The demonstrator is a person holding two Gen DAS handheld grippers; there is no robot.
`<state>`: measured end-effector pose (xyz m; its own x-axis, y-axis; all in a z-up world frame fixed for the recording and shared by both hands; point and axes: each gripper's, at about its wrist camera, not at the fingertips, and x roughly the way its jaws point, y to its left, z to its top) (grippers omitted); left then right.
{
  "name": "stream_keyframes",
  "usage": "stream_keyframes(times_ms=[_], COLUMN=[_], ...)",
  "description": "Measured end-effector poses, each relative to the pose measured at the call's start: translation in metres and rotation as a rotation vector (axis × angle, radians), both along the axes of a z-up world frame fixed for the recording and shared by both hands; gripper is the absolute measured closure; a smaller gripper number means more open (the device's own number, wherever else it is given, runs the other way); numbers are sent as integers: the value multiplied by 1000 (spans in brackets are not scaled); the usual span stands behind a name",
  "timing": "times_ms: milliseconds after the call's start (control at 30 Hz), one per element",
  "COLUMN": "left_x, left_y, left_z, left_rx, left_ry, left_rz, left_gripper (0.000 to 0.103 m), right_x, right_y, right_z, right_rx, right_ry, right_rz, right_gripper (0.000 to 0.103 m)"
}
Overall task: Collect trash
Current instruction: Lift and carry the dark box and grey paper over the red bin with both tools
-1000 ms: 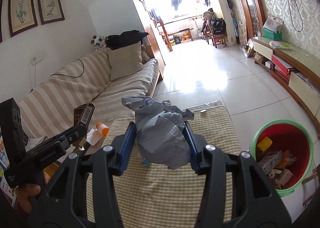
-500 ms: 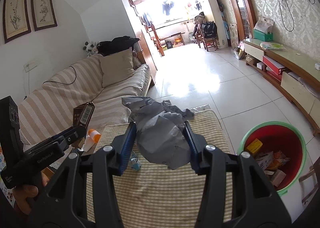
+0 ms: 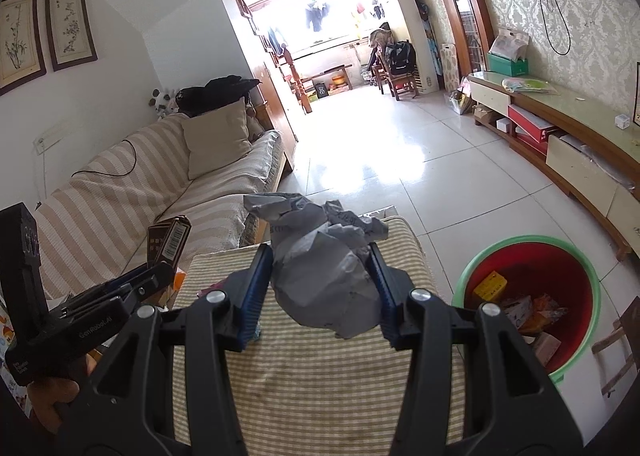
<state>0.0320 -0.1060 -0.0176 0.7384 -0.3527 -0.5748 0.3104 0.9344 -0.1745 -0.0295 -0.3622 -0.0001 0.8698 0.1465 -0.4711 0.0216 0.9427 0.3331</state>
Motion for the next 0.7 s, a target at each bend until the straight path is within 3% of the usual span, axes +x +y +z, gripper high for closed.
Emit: stream_keyframes(times_ms=[700], left_x=[-2], left_y=[-52], left_z=[-7], left_rx=[16], left_ry=[18], left_rz=[-116], left_gripper=[65], right_x=[-11], right_y=[-31], right_z=[-5], right_rx=[3], right_ry=[12], right_rz=[-96], right_gripper=[57])
